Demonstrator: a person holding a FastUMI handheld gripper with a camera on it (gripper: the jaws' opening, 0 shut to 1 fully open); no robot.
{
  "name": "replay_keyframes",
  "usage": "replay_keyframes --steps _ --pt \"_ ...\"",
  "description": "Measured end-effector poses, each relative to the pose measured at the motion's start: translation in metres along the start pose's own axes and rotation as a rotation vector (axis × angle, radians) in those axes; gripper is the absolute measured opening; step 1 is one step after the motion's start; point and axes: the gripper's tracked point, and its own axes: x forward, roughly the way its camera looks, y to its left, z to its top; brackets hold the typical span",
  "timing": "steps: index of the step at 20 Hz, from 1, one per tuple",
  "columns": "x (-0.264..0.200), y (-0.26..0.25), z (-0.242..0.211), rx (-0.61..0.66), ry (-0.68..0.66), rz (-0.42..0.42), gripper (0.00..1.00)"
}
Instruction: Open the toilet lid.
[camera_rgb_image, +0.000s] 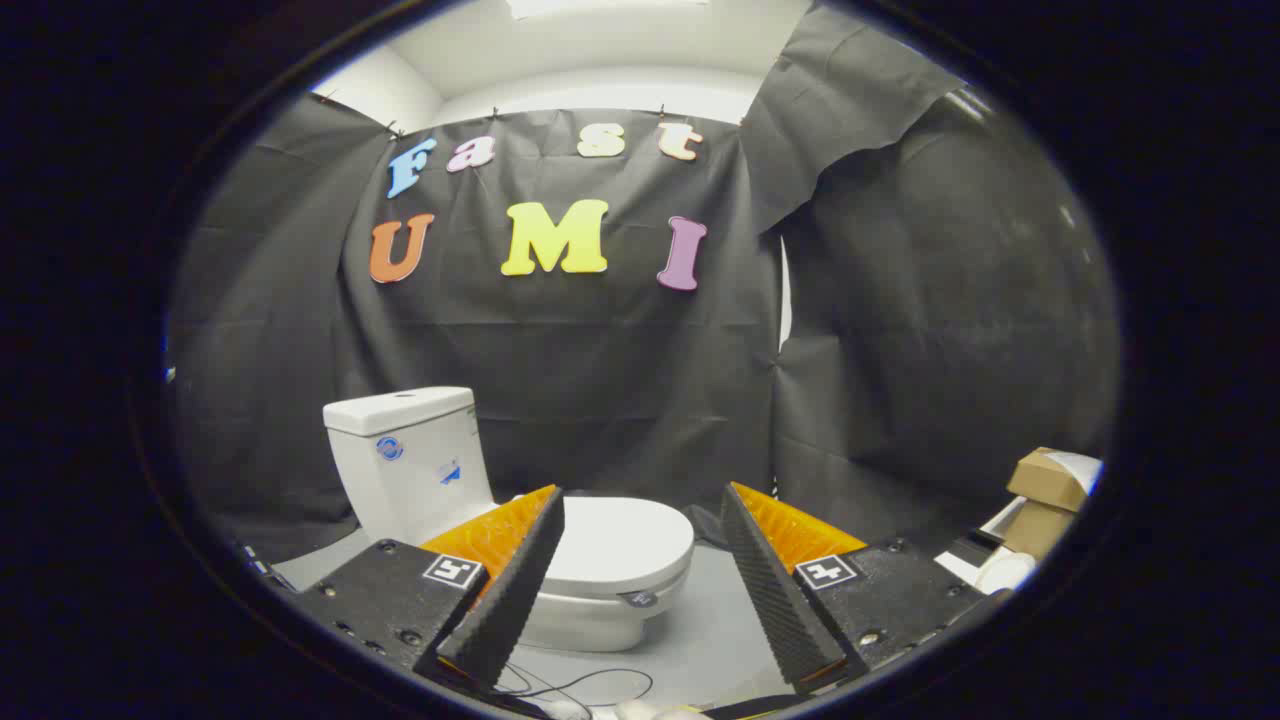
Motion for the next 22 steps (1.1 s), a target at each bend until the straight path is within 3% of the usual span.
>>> replay_keyframes --steps 15,22 --pt "0.004 0.012 0.001 -0.028 -0.004 0.009 0.99" --pt "0.047 0.031 0.027 0.009 -0.045 0.047 0.99"
